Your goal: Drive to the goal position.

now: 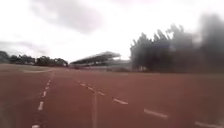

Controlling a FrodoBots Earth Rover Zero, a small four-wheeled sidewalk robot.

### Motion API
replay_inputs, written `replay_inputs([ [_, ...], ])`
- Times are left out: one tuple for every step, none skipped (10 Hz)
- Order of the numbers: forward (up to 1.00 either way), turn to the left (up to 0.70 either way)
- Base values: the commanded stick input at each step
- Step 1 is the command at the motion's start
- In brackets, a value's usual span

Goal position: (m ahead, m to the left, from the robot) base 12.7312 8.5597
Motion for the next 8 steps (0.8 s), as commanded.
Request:
replay_inputs([
  [1.0, 0.0],
  [1.0, 0.0],
  [1.0, 0.0],
  [1.0, 0.0],
  [1.0, 0.0],
  [1.0, 0.0],
  [1.0, 0.0],
  [1.0, 0.0],
])
